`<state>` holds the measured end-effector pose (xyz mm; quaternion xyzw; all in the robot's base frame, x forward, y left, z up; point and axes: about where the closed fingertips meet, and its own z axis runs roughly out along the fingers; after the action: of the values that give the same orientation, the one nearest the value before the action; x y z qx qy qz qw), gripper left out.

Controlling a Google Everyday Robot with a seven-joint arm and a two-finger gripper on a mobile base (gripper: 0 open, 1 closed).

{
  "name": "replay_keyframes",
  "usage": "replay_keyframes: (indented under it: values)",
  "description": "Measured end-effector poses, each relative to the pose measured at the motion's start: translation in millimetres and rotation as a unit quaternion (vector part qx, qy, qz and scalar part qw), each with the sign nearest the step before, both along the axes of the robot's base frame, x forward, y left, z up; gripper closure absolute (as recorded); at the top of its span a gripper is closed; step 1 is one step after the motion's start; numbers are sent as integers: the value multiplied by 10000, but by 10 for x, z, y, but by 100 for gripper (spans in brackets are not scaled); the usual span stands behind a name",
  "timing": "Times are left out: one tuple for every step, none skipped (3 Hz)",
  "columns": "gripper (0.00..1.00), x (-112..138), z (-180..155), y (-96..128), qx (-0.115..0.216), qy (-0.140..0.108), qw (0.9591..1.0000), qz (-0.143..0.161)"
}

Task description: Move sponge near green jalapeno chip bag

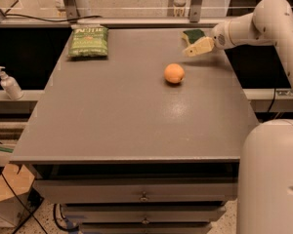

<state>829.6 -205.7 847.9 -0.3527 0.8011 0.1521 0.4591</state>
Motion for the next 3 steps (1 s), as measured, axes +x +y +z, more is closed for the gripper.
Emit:
replay_keyframes:
  values:
    - [17,9,-86,8,52,154,9999,-8]
    - [41,25,-174,-18,172,309,9993,-97]
    - [64,57,-191,-60,276,367,9987,-212]
